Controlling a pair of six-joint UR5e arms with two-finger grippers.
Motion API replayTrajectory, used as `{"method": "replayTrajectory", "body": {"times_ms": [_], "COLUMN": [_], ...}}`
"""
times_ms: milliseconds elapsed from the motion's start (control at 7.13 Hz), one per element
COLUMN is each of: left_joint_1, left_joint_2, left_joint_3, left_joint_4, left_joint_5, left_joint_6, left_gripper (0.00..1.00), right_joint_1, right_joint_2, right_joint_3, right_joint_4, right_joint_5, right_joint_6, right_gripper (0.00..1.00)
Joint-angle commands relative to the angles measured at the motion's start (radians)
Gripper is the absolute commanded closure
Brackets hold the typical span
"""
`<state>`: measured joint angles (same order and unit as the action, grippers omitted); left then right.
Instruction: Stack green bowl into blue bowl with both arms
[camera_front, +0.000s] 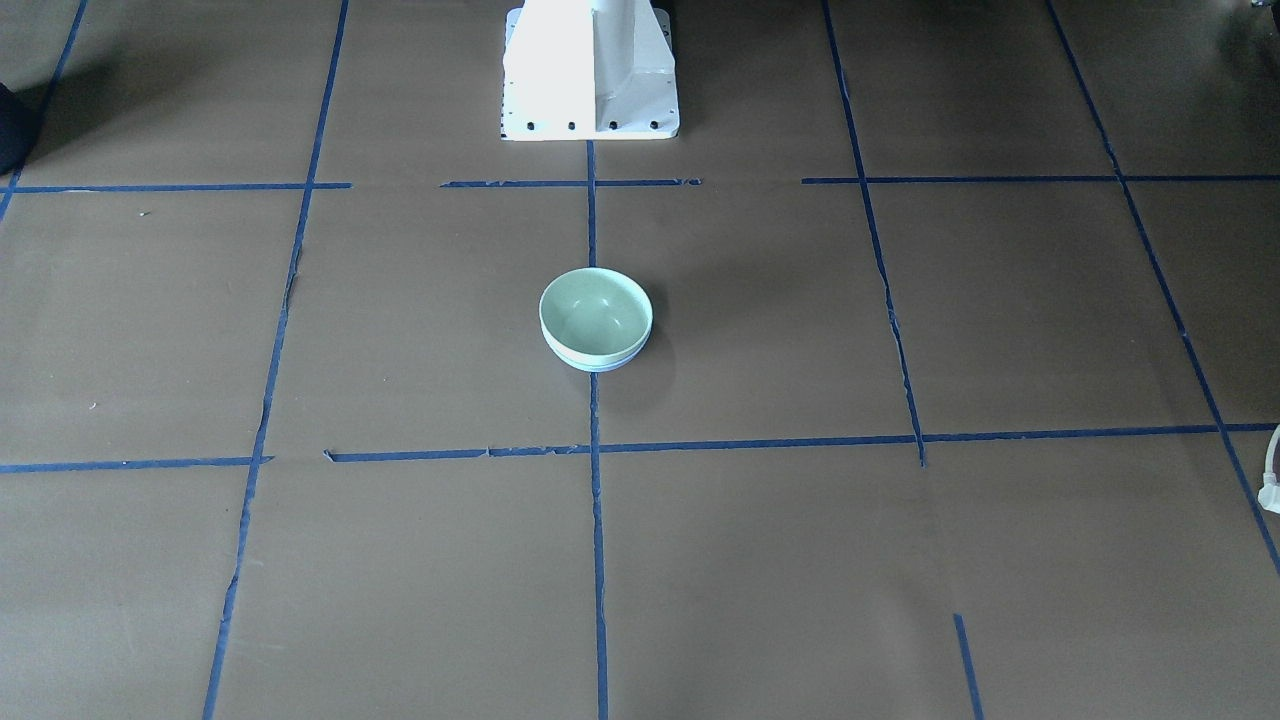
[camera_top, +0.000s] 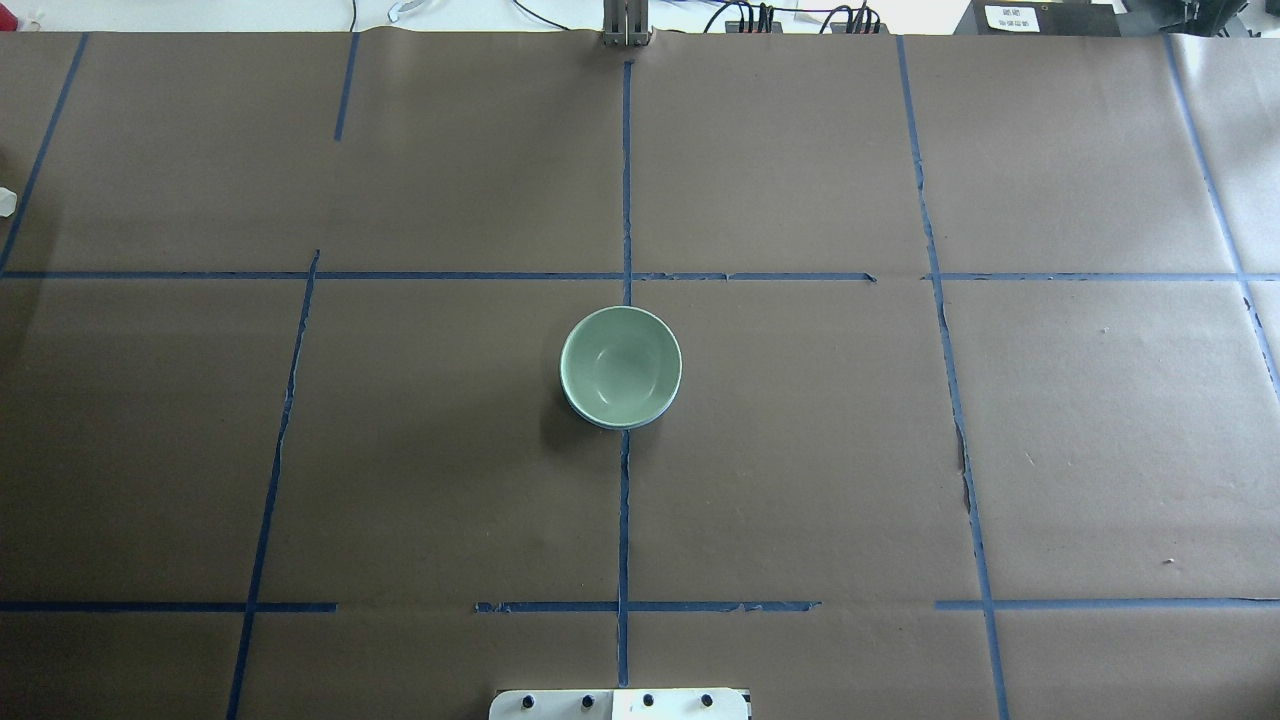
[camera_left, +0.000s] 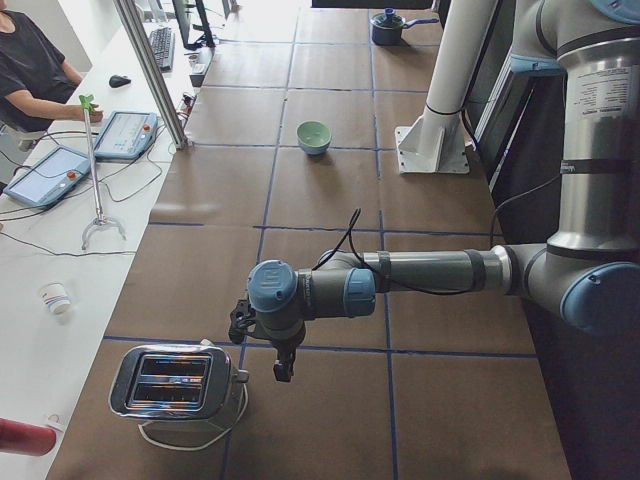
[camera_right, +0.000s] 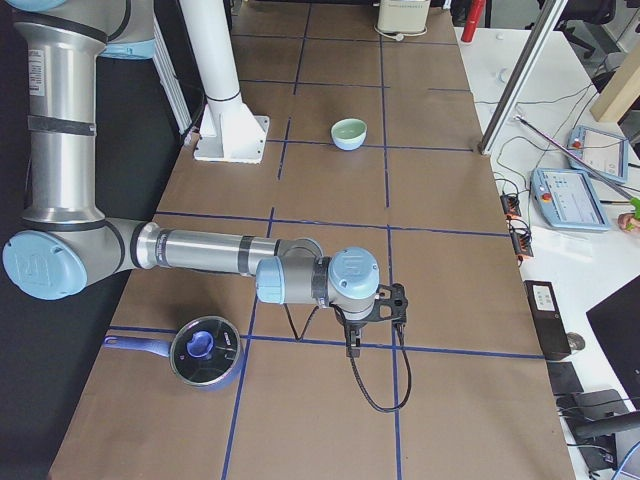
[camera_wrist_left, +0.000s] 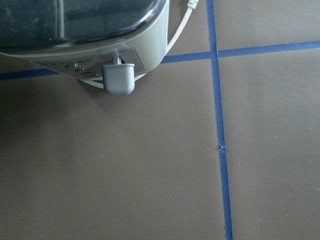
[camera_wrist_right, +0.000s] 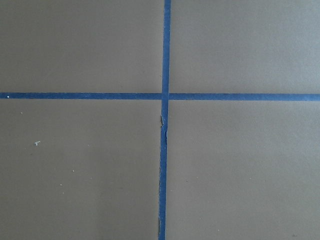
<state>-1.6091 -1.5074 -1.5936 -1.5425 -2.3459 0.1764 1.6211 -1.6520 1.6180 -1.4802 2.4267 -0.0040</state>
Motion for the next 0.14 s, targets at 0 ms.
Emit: {"method": "replayTrajectory", "body": {"times_ms": [0], "left_joint_1": [0.000], "left_joint_2": [-0.004], "left_joint_3": [0.000], "left_joint_4": [-0.001], "left_joint_5": [0.000], "left_joint_6": [0.000], "left_gripper": [0.00], "right_joint_1": [0.002], "right_joint_2": [0.000], "right_joint_3": [0.000], "right_joint_4": [0.000], "right_joint_5": [0.002], "right_joint_6": [0.001], "right_gripper": [0.00]}}
